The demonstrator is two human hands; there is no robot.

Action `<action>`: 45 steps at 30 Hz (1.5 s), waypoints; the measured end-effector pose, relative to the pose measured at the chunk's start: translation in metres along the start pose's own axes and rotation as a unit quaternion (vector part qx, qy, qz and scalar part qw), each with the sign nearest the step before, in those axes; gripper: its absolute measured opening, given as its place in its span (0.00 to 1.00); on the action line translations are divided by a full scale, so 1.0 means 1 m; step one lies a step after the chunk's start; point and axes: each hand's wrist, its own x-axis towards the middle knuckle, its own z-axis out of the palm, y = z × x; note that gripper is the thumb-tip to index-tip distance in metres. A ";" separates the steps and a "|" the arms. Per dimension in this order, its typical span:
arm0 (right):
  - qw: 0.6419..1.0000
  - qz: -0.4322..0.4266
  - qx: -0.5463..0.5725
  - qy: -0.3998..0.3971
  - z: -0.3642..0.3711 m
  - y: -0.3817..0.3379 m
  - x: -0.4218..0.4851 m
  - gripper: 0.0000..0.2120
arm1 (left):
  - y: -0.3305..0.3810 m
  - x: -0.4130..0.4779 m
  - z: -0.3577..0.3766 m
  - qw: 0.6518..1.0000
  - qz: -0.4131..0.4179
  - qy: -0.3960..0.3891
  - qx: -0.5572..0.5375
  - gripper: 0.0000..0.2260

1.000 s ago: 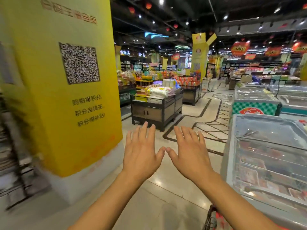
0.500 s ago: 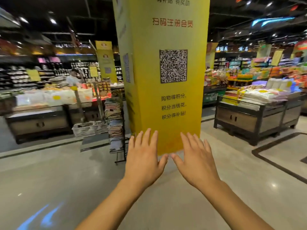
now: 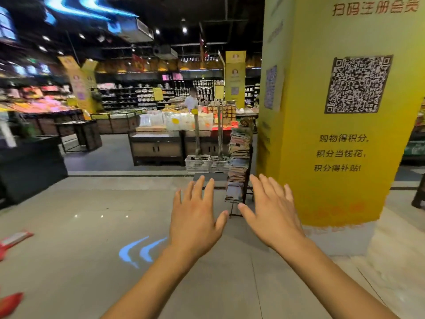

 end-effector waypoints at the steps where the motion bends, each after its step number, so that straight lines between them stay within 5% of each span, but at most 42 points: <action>1: 1.000 -0.015 0.000 -0.002 0.005 -0.015 0.009 0.37 | -0.017 0.002 0.000 1.000 -0.012 0.003 0.007 0.36; 20: 0.972 -0.230 0.045 -0.033 0.119 -0.300 0.140 0.35 | -0.315 0.016 -0.010 0.970 -0.234 0.035 0.058 0.37; 45: 0.865 -0.449 0.177 -0.138 0.305 -0.606 0.319 0.34 | -0.604 0.050 0.017 0.858 -0.477 0.013 0.190 0.35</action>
